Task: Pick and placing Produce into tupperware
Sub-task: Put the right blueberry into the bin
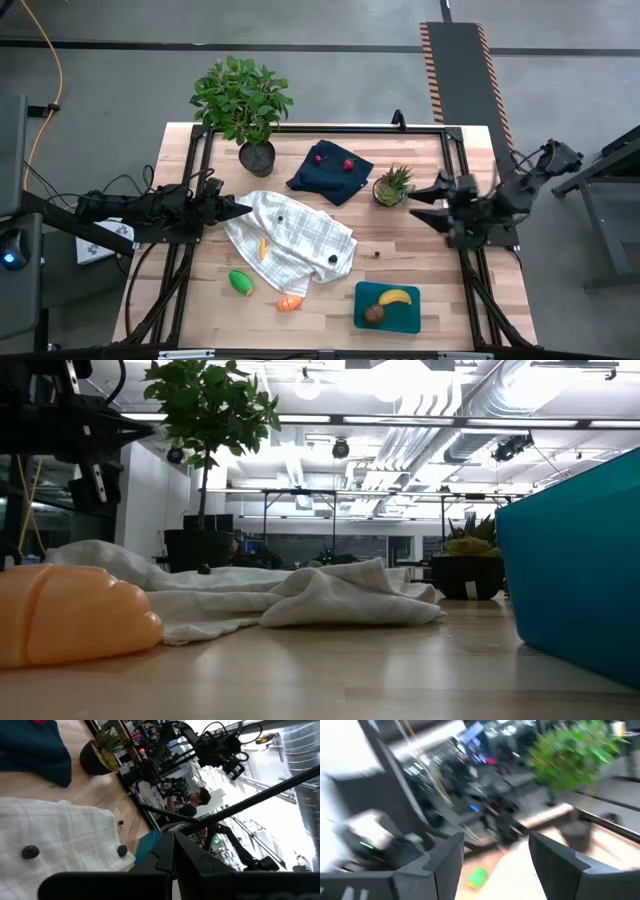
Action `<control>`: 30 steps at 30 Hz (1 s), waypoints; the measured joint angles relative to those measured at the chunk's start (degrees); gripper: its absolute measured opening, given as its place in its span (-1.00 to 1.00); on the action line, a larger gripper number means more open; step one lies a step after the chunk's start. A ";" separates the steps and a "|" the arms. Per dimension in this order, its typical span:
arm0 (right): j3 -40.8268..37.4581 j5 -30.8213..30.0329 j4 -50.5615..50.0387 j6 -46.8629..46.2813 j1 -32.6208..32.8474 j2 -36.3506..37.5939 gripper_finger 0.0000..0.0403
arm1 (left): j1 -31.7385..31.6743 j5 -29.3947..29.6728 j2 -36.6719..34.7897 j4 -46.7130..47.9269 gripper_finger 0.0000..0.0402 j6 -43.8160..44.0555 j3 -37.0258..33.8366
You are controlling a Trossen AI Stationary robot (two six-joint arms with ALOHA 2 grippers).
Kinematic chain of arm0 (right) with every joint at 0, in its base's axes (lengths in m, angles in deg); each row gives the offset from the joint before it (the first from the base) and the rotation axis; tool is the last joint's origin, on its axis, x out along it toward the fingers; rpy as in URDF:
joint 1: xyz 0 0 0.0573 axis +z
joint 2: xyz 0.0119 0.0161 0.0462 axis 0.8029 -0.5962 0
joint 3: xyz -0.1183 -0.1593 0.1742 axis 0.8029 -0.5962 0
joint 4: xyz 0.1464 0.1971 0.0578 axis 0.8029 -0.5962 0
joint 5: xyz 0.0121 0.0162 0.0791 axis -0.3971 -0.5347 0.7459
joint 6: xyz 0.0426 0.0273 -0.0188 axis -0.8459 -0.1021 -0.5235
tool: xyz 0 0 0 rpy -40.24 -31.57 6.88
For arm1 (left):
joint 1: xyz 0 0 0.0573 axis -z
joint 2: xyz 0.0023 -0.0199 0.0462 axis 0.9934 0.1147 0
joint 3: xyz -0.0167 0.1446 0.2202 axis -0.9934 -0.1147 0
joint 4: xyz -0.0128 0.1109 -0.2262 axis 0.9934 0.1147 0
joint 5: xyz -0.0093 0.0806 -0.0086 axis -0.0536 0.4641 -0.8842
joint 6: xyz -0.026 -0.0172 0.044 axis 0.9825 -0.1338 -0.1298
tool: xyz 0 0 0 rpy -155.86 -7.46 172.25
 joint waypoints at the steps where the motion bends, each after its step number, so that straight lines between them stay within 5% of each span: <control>1: -0.02 -0.13 -2.16 -0.68 -1.41 -0.67 0.07 | 0.00 0.00 0.00 0.00 -1.00 -0.10 0.00; 7: -0.09 4.30 -9.22 -2.63 -11.90 -3.03 0.07 | 0.00 0.00 0.00 -0.03 -1.00 -0.55 0.01; 17: -6.89 20.70 -2.58 -3.07 -27.53 -0.87 0.07 | -0.01 -0.02 0.00 -0.06 -1.00 -1.52 0.01; 21: -13.14 21.26 4.14 -6.02 -27.85 1.97 0.07 | 0.00 -0.05 0.00 -0.08 -1.00 -1.61 0.00; 30: -15.75 18.16 1.46 -8.39 -20.63 3.54 0.07 | 0.00 -0.22 0.00 -0.08 -1.00 -2.05 0.01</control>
